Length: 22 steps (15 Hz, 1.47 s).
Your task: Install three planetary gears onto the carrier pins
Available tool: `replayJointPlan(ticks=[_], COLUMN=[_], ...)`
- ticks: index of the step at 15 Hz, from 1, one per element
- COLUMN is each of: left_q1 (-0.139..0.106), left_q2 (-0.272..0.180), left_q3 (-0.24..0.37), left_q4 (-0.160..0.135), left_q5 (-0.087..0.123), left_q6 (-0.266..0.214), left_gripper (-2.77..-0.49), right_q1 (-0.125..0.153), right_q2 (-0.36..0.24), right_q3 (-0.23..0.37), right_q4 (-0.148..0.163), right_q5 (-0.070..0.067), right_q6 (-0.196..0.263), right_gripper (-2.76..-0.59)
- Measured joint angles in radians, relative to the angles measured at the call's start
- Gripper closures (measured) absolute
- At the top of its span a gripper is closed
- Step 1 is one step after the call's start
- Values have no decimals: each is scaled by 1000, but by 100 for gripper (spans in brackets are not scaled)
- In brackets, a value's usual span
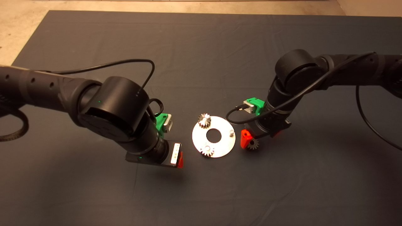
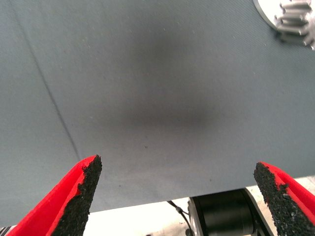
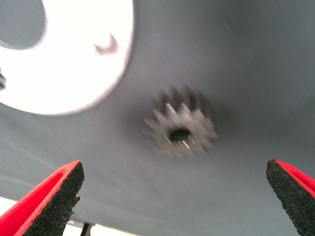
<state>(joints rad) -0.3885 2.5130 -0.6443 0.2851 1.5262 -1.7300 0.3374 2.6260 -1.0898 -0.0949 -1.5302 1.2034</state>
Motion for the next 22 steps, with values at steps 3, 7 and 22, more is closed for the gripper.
replayJointPlan(ticks=[3, 7, 22], left_q1=[6, 21, 37], left_q2=[-11, -32, -59], left_q3=[27, 49, 58], left_q4=[0, 0, 0], left_q5=[0, 0, 0], left_q6=[-7, -13, -18], left_gripper=[-219, -219, -219], right_q1=[-10, -33, -47], right_q2=[18, 25, 5], right_q3=[-21, -31, 14], right_q4=[-24, -54, -114], right_q5=[1, 0, 0], right_q6=[-10, -29, -51], right_gripper=[-276, -276, -276])
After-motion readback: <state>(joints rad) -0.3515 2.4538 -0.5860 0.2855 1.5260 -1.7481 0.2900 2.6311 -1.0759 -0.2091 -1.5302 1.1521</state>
